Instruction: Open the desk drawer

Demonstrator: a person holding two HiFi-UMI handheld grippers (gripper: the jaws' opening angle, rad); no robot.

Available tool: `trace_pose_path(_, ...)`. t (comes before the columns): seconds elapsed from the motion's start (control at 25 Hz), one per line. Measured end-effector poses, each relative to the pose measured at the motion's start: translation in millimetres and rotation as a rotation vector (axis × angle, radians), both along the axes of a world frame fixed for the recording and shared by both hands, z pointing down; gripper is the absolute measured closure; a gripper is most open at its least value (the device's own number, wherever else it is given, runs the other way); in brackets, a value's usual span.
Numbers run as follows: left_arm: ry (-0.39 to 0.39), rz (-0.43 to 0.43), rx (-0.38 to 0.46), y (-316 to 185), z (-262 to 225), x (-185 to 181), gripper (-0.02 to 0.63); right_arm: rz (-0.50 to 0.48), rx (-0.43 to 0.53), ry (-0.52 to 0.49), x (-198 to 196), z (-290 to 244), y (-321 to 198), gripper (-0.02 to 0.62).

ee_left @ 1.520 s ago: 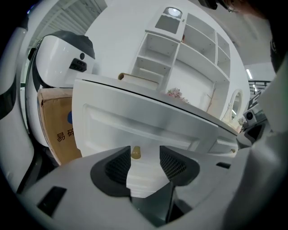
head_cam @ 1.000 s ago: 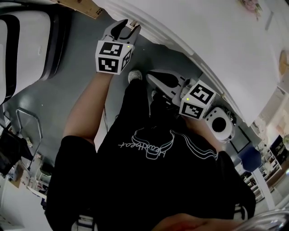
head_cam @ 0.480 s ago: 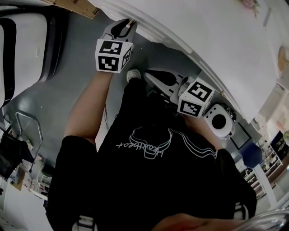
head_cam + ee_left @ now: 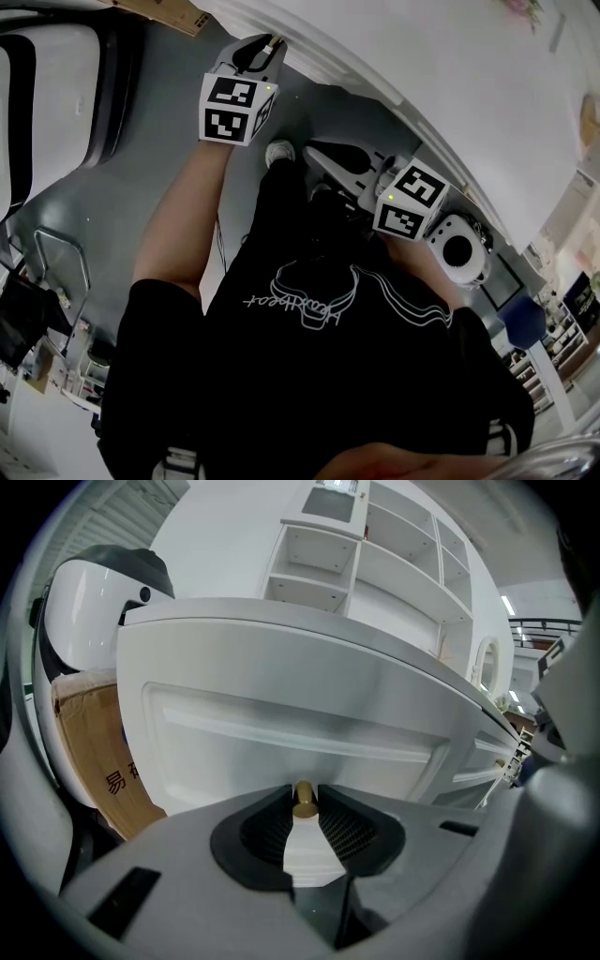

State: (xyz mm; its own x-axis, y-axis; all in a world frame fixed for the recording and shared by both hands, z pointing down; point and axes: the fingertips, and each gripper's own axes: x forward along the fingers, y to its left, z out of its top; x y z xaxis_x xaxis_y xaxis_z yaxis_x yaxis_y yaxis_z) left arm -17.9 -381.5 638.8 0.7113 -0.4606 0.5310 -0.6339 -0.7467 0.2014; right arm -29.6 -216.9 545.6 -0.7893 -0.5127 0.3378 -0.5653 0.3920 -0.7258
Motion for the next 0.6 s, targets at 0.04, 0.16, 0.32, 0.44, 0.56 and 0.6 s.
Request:
trace_pose_path(0.04,-0.004,0.005,0.002,0,0,0,0.520,0.002,0.001,0.000,0,0,1,0.591)
trace_pose_path(0.16,-0.017,0.020,0.012,2,0,-1,0.520,0.009,0.004,0.002,3,-2,4,0.591)
trace_pose_path(0.32,-0.030,0.034,0.020,5,-1,-1,0.520,0.016,0.006,0.007,11,-5,8,0.591)
trace_pose_path(0.44,-0.042,0.033,0.018,6,1,-4,0.522,0.018,0.009,0.007,13,-5,10,0.591)
trace_pose_path(0.56,-0.051,0.031,0.018,9,2,-10,0.522,0.019,0.014,0.009,15,-7,12,0.591)
trace_pose_path(0.6,-0.054,0.029,0.019,10,2,-12,0.522,0.019,0.017,0.010,15,-8,12,0.591)
